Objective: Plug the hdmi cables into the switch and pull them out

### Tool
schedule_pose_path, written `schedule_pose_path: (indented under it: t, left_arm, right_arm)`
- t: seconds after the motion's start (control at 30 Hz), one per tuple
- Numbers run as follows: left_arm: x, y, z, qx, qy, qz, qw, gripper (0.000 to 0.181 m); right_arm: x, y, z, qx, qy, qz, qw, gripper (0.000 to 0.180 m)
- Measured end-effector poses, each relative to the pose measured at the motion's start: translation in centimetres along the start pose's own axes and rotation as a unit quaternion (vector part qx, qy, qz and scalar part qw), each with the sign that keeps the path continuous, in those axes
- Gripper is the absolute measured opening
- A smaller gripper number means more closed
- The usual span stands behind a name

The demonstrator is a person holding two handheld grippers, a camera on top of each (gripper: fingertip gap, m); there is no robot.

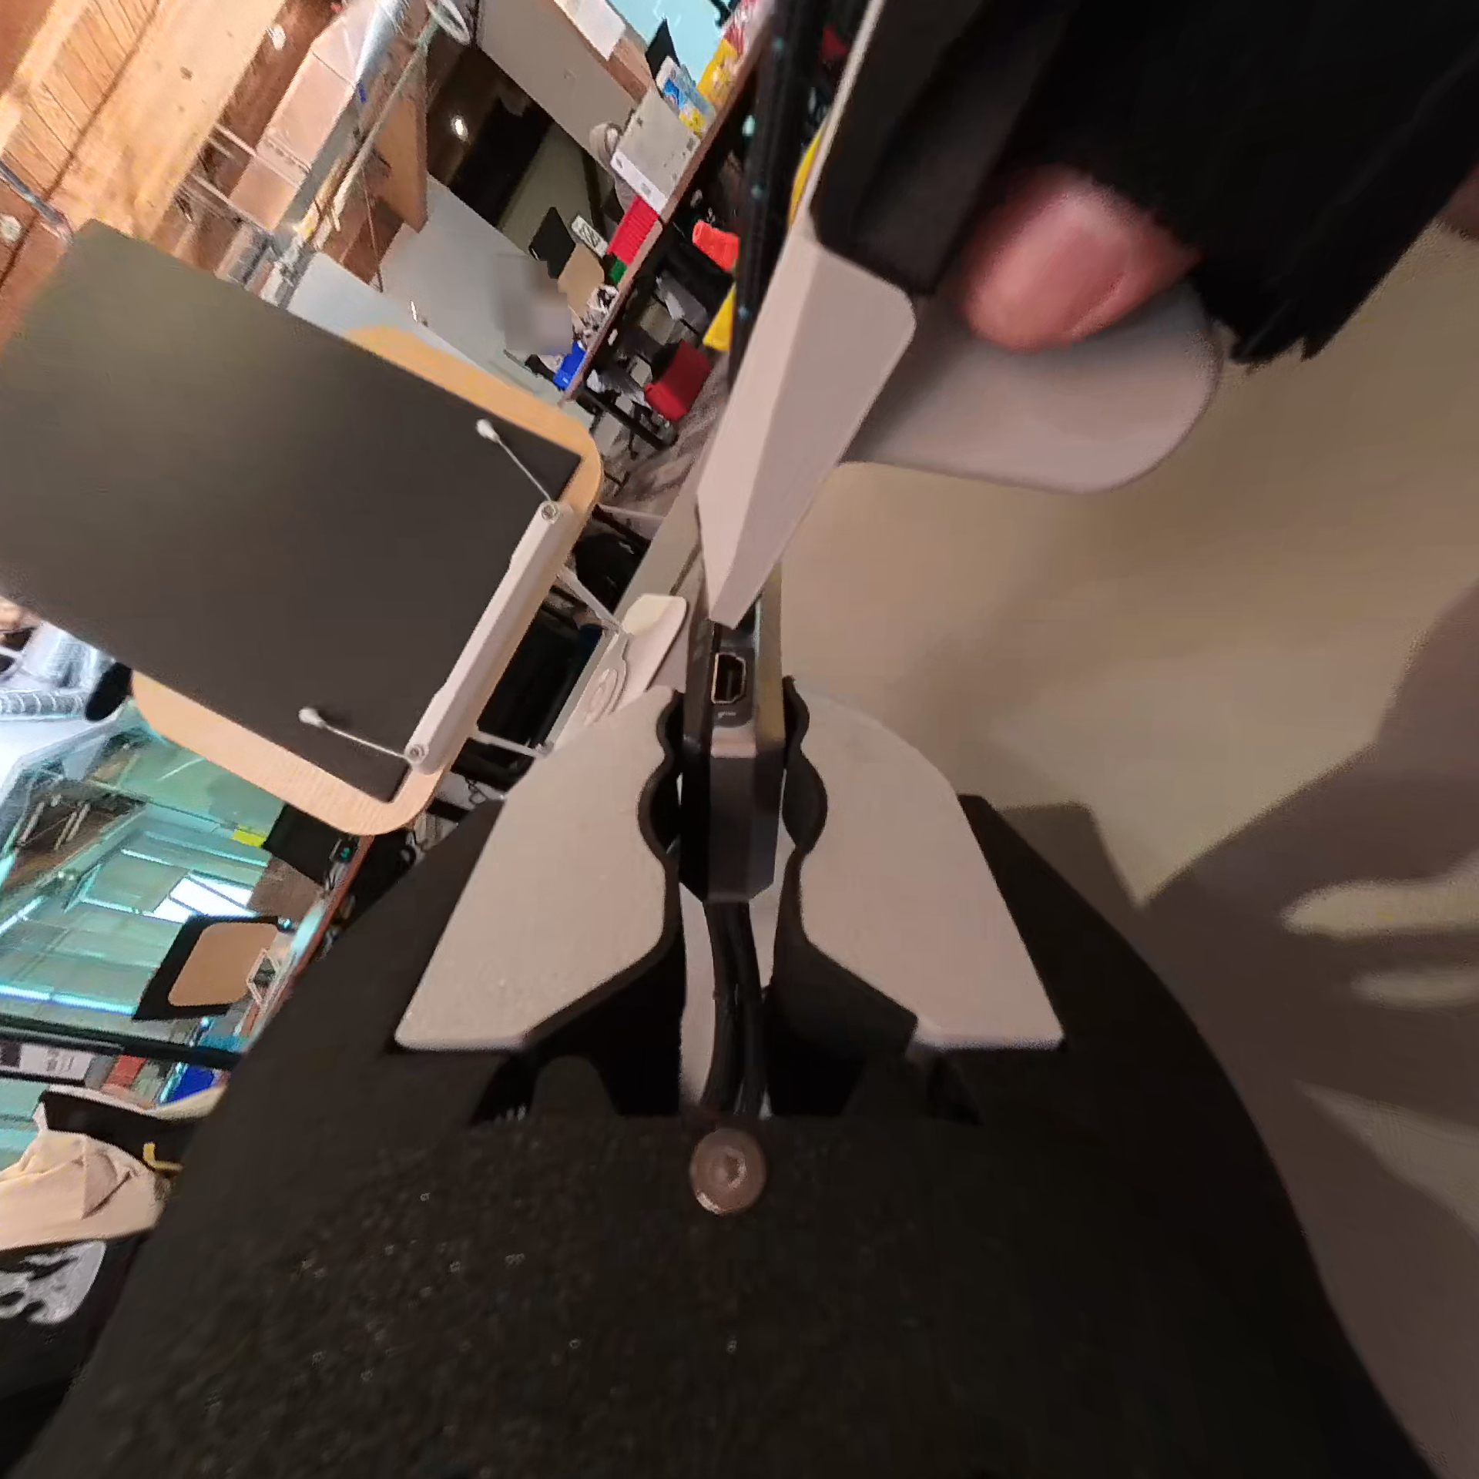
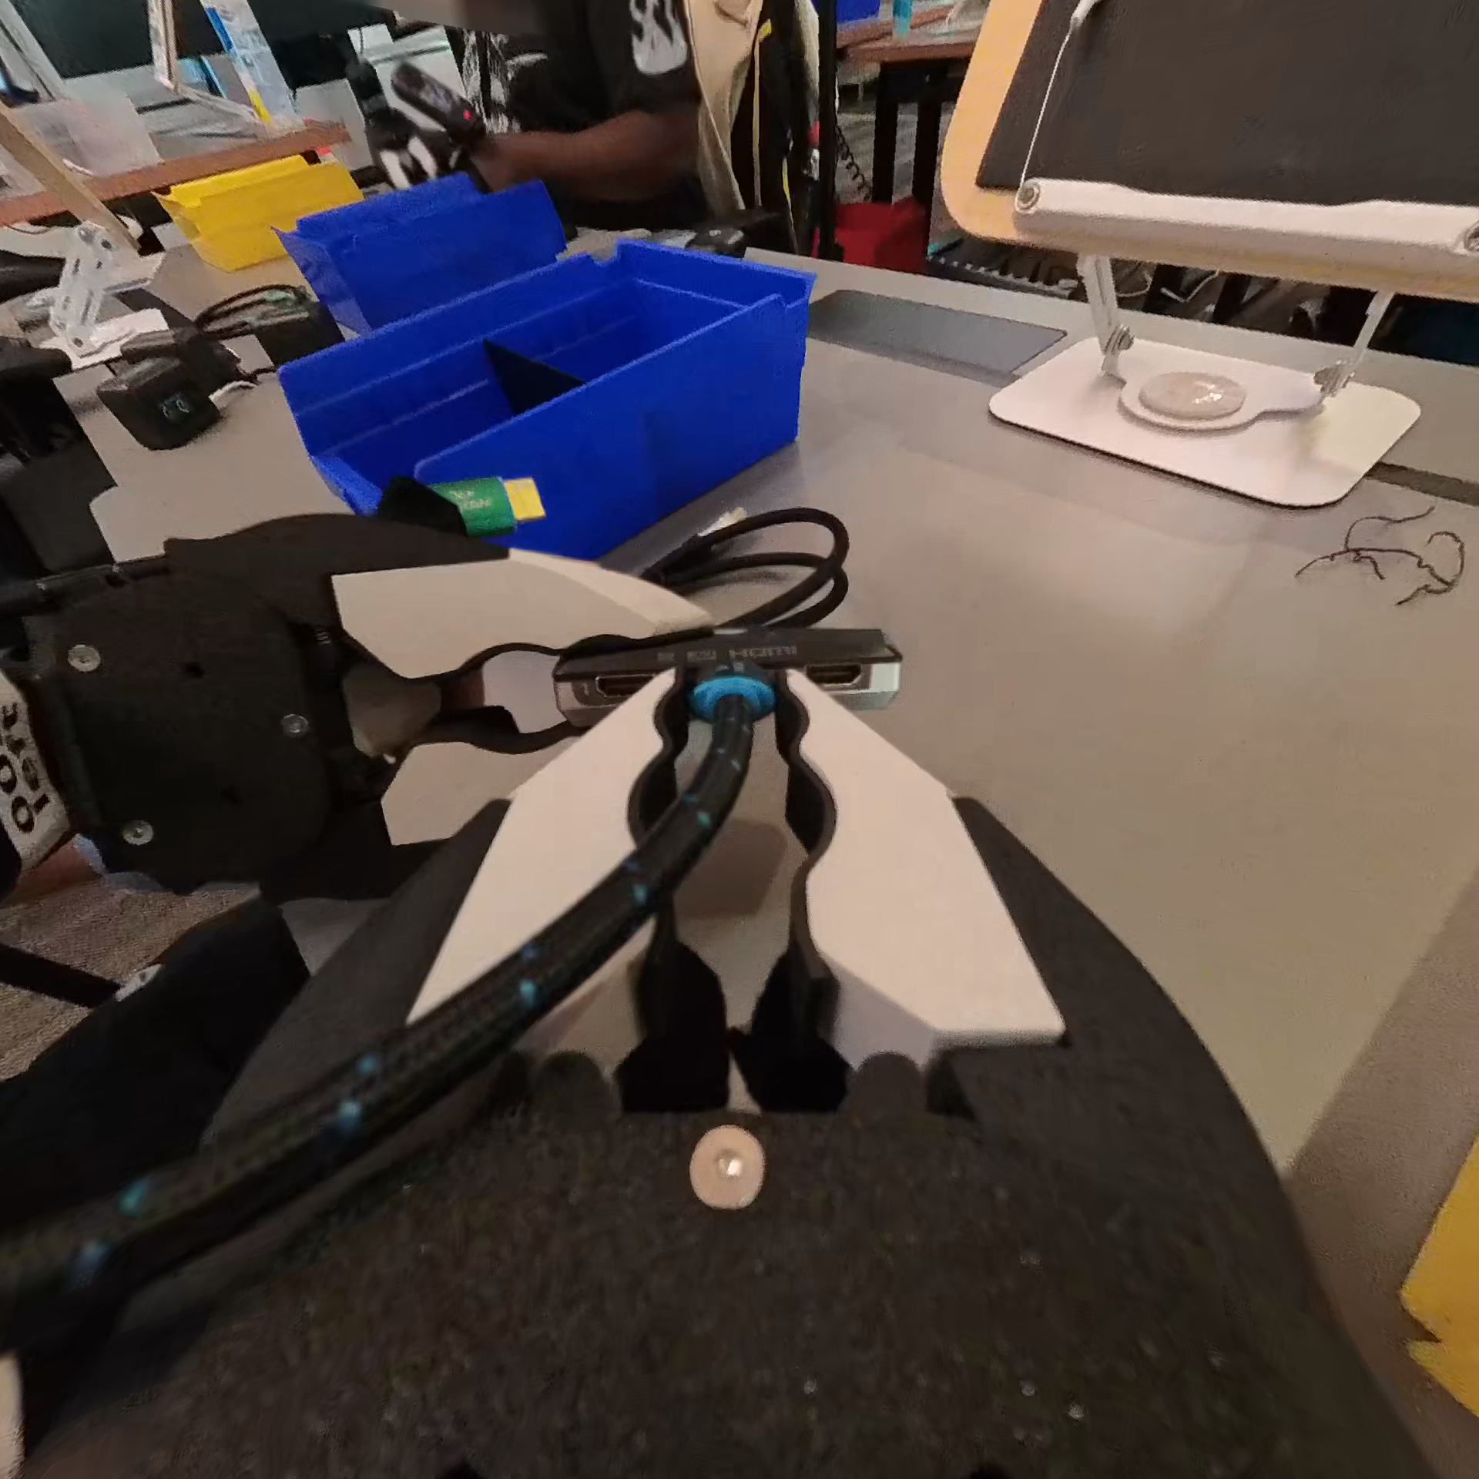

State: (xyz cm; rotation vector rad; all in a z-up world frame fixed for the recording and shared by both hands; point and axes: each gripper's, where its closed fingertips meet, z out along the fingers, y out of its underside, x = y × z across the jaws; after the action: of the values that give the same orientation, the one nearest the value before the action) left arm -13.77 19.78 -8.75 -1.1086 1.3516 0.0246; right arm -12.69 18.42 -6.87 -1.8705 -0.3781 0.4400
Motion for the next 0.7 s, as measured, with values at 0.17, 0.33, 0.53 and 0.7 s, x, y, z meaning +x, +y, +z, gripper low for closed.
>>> schedule_pose_path:
  t: [0.17, 0.33, 0.53, 0.7]
  left_arm:
    - [0.1, 0.3, 0.7, -0.012, 0.005, -0.011, 1.0, 0.022]
    - [-0.2, 0.4, 0.7, -0.013, -0.005, -0.002, 1.0, 0.023]
    - [-0.4, 0.4, 0.6, -0.015, -0.014, 0.005, 1.0, 0.023]
    - [1.2, 1.1, 0.8, -0.025, 0.039, -0.071, 0.996, 0.023]
  right_arm:
    - [0.5, 0.3, 0.0, -0.016, 0.032, -0.012, 0.999, 0.021]
    - [0.4, 0.2, -0.1, -0.005, 0.052, -0.021, 0.998, 0.021]
    - [0.2, -0.1, -0.1, 0.007, 0.066, -0.027, 0.997, 0.021]
    - [0.7, 1.3, 0.7, 0.001, 0.051, 0.01, 0.999, 0.02]
